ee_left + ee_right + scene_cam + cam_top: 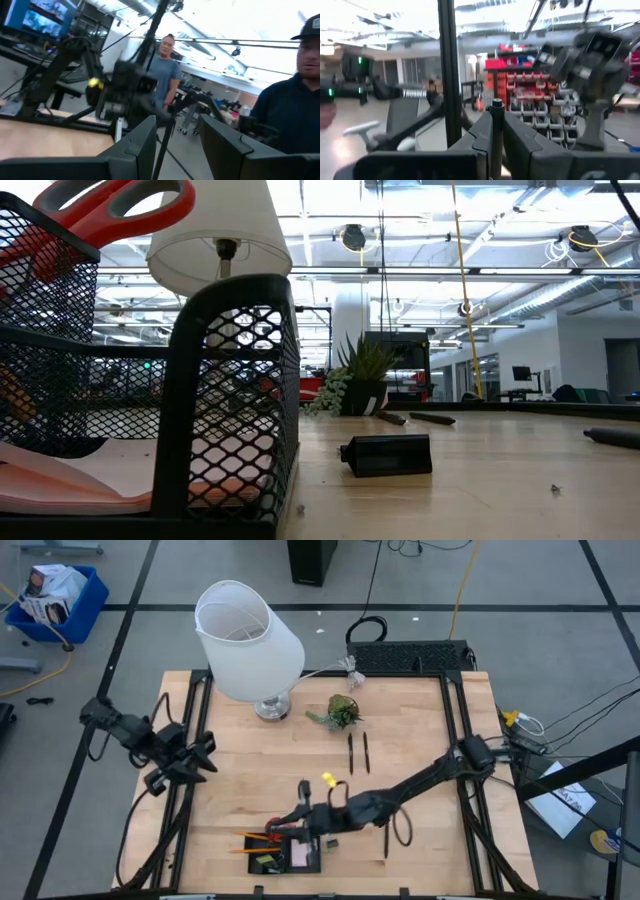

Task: Pick and place office supplies into organizer
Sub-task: Put the black pen into the mesh desk organizer

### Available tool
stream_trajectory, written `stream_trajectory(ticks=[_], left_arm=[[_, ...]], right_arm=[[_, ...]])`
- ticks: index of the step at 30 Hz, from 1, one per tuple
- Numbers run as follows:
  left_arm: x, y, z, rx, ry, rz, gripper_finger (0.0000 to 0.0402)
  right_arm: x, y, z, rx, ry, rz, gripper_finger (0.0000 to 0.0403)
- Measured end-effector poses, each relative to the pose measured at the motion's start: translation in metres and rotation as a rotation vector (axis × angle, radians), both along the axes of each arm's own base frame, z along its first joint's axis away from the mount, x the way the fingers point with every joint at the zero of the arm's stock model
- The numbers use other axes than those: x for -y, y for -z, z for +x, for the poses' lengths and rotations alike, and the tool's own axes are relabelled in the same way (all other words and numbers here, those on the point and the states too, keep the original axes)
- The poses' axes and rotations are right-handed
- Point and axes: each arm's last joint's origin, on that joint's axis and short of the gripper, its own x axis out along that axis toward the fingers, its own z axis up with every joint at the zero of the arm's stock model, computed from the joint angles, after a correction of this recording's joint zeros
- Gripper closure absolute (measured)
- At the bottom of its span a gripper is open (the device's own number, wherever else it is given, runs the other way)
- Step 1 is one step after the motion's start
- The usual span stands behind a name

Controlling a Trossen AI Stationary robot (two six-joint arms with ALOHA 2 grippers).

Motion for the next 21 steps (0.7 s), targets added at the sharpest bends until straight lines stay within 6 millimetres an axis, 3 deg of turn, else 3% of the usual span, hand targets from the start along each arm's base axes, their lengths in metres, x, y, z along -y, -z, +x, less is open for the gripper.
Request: stream_trajectory(ticks=[5, 15, 21], left_arm=[[0.001, 0.002, -0.004, -0.013, 0.036, 0.003, 0.0250], [0.005, 0.001, -0.007, -0.007, 0.109, 0.002, 0.0250], [0.006, 0.001, -0.008, -0.010, 0.134, -0.003, 0.0250]], right_arm=[[-0.006, 0.028, 0.014, -0.062, -0.006, 0.019, 0.0378], [-0.003, 0.064, 0.026, -0.133, 0.031, -0.003, 0.0375], [0.001, 0.069, 0.029, -0.146, 0.037, 0.014, 0.0365]])
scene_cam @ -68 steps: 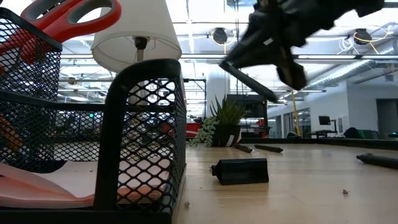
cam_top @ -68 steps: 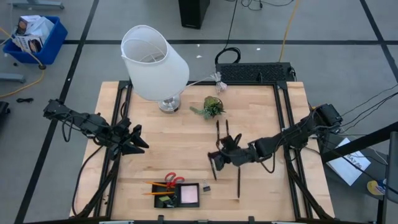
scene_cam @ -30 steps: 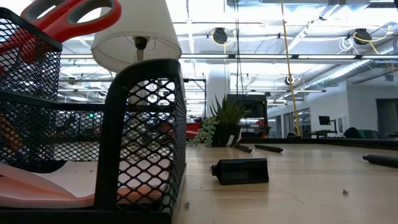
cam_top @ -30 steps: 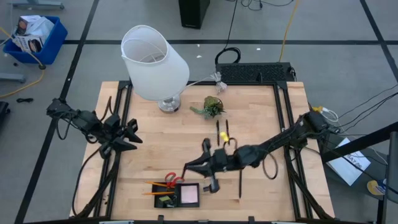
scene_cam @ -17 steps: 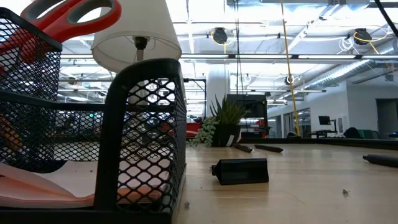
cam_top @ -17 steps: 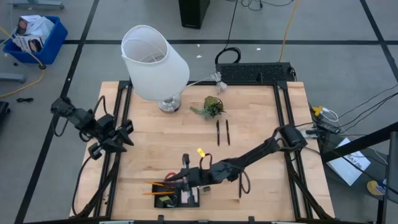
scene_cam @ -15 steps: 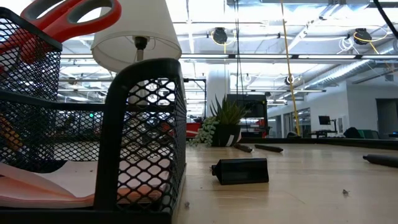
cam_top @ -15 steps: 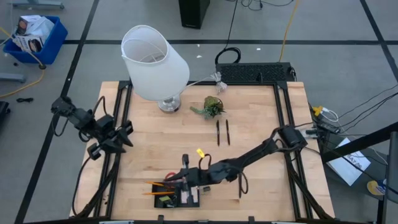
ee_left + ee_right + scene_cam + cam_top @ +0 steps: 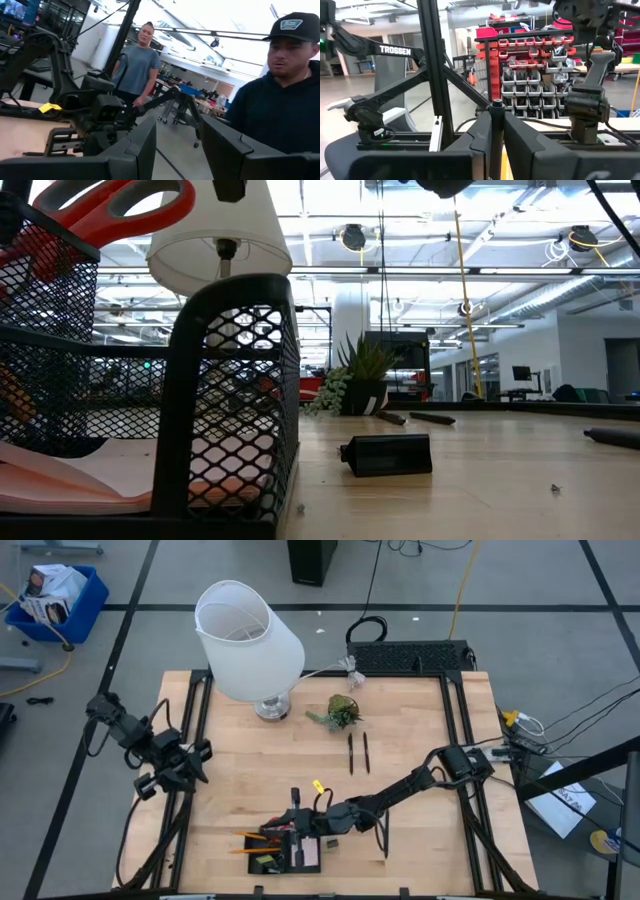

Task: Pick and place office supplies into organizer
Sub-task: Put the black pen into the mesh desk organizer, then put the bottom black pen into the mesh desk organizer

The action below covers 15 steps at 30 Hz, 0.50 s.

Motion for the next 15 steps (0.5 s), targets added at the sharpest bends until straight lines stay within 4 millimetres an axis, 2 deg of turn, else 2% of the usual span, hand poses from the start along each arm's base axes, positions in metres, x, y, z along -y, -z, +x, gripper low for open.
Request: stream_trajectory(ticks=[15], left_arm=[[0.0013, -0.0001, -0.0010, -0.001, 0.017, -0.003, 0.0250]], right_arm=[[0.0008, -0.0024, 0.0004, 0.019, -0.051, 0.029, 0.0332]])
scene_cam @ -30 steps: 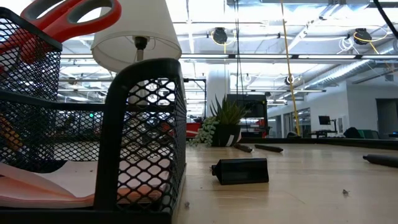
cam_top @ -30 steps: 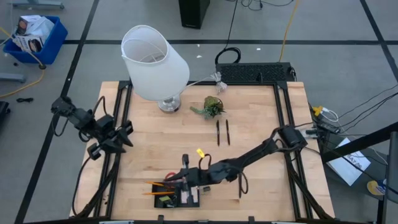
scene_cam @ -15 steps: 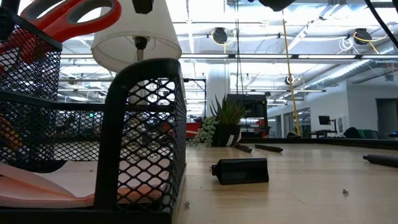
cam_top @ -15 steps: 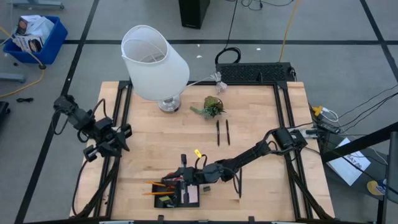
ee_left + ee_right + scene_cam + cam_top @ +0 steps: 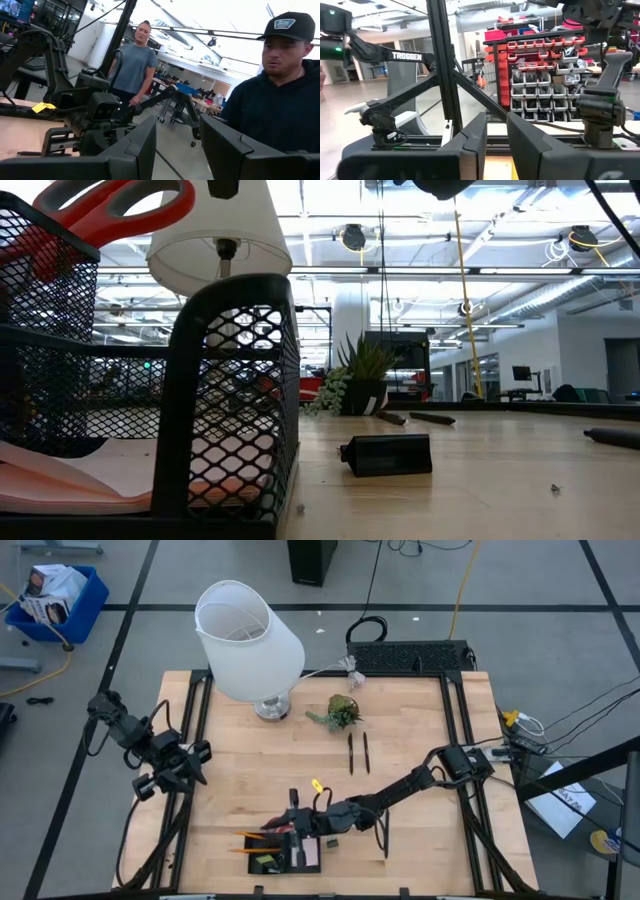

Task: Pick and place office supplies into organizer
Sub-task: Put the bottom black pen into the mesh desk organizer

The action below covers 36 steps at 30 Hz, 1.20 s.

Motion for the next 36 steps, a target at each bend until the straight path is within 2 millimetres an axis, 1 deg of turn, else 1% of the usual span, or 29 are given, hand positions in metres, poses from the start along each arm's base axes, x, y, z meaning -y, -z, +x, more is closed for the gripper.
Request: stream_trajectory(ticks=[3, 7, 10, 13, 15, 19, 22, 24, 26, 28, 31, 33, 36], left_arm=[[0.000, 0.000, 0.000, 0.000, -0.001, -0.001, 0.0250], [0.000, 0.000, 0.000, -0.001, -0.001, -0.001, 0.0250], [0.000, 0.000, 0.000, -0.001, -0.002, -0.001, 0.0250], [0.000, 0.000, 0.000, 0.000, -0.002, -0.001, 0.0250], [0.000, -0.001, 0.000, 0.004, -0.001, -0.004, 0.0250], [0.000, -0.002, 0.000, 0.014, 0.001, -0.020, 0.0250], [0.000, -0.002, 0.000, 0.012, 0.001, -0.021, 0.0250], [0.000, -0.002, 0.000, 0.016, 0.000, -0.016, 0.0250], [0.000, -0.002, 0.000, 0.021, -0.002, -0.009, 0.0250], [0.000, -0.002, 0.000, 0.024, -0.003, -0.006, 0.0250], [0.000, -0.002, 0.000, 0.027, -0.003, -0.008, 0.0250], [0.000, -0.003, -0.001, 0.028, -0.003, -0.010, 0.0250], [-0.001, -0.003, -0.001, 0.040, -0.007, -0.005, 0.0250]], right_arm=[[0.002, 0.000, 0.001, 0.000, 0.003, 0.009, 0.0324], [0.005, -0.005, 0.001, 0.035, -0.006, 0.119, 0.0316], [0.009, -0.023, -0.003, 0.137, -0.036, 0.286, 0.0314], [0.017, -0.048, -0.009, 0.248, -0.075, 0.437, 0.0314], [0.022, -0.059, -0.012, 0.309, -0.103, 0.529, 0.0314], [0.028, -0.074, -0.019, 0.404, -0.159, 0.657, 0.0314], [0.031, -0.091, -0.029, 0.510, -0.228, 0.739, 0.0314], [0.030, -0.101, -0.035, 0.534, -0.306, 0.731, 0.0314], [0.024, -0.108, -0.038, 0.491, -0.329, 0.713, 0.0314], [0.014, -0.115, -0.041, 0.373, -0.261, 0.733, 0.0314], [0.008, -0.130, -0.053, 0.073, -0.074, 0.722, 0.0313], [0.011, -0.139, -0.071, -0.117, 0.064, 0.725, 0.0310], [0.018, -0.157, -0.107, -0.292, 0.203, 0.717, 0.0300]])
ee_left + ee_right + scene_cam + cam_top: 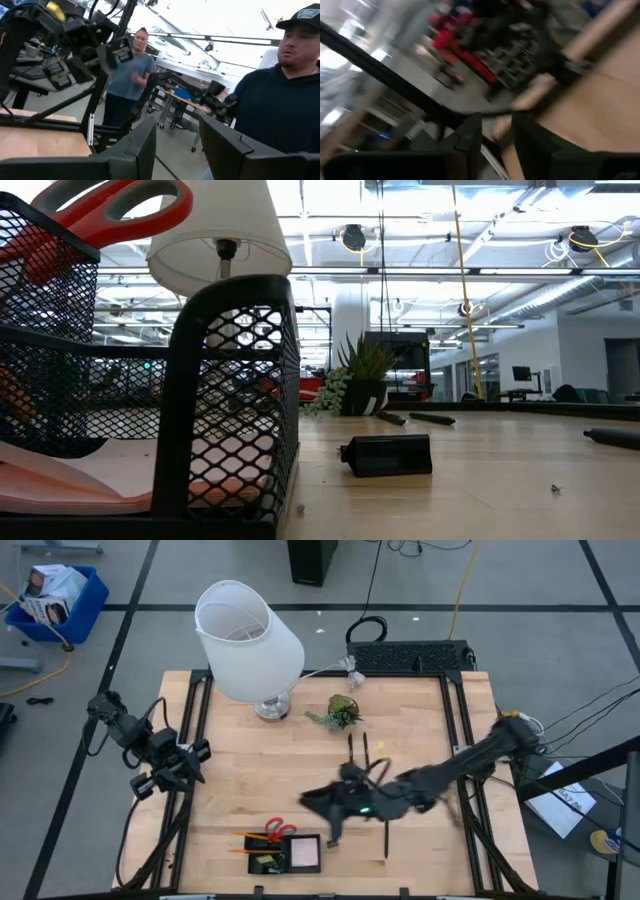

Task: Pick and place office supplies into organizer
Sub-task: Put the bottom black pen into the mesh desk organizer

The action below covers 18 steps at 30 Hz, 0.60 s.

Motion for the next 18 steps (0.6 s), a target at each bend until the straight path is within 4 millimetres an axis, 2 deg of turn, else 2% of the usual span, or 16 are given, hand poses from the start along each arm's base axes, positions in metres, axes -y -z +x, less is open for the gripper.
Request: stream_trajectory(ticks=[3, 7, 12, 18], left_arm=[[-0.001, -0.001, 0.000, 0.002, -0.028, -0.008, 0.0250], [-0.002, -0.001, 0.001, 0.000, -0.053, -0.025, 0.0250], [-0.001, -0.001, 0.000, 0.010, -0.028, -0.011, 0.0250], [-0.001, -0.002, 0.000, -0.023, -0.001, -0.076, 0.0250]], right_arm=[[0.009, -0.013, -0.037, -0.145, 0.041, 0.057, 0.0286], [0.014, -0.006, -0.070, -0.361, 0.098, 0.186, 0.0272], [0.005, 0.021, -0.093, -0.713, 0.101, 0.390, 0.0268], [0.007, 0.051, -0.104, -1.124, 0.216, 0.519, 0.0269]])
